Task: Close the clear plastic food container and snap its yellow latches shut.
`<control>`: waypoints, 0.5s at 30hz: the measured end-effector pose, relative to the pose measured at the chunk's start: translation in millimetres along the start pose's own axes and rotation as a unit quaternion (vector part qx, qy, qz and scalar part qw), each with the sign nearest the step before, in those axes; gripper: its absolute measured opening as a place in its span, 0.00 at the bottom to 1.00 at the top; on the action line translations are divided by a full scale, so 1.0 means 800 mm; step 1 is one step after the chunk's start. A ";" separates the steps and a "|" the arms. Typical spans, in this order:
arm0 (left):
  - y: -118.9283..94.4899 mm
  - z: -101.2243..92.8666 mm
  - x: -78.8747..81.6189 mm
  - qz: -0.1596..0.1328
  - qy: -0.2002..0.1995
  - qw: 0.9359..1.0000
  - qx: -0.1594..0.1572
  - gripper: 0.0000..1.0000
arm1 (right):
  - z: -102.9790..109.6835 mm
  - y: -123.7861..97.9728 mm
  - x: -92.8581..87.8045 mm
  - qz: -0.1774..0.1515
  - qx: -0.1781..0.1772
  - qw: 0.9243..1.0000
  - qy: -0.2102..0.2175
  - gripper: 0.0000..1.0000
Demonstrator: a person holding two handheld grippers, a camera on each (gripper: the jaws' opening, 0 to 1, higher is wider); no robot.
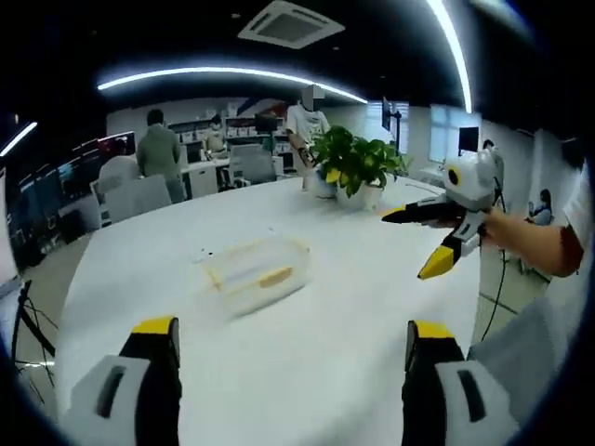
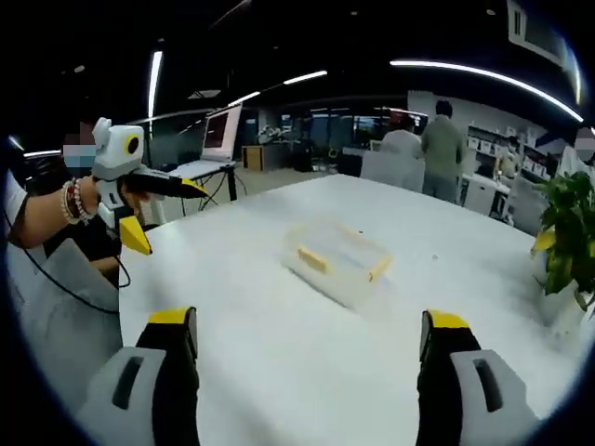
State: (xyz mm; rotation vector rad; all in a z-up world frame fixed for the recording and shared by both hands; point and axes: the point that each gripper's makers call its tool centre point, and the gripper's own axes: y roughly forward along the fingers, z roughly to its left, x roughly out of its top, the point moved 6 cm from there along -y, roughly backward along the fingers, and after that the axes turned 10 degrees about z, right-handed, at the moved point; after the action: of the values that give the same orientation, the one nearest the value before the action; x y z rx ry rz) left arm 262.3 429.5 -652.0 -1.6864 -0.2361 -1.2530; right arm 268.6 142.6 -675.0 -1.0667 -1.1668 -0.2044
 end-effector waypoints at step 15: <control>-0.120 0.037 -0.087 -0.022 -0.023 0.998 0.047 0.99 | 0.063 -0.075 -0.050 -0.072 -0.014 0.985 0.155 0.87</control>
State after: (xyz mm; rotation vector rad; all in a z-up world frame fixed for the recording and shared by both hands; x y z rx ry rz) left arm 187.7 526.1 -652.7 -1.6384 -0.3564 -1.2173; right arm 180.8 134.6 -673.9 -0.9360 -0.9604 -0.4838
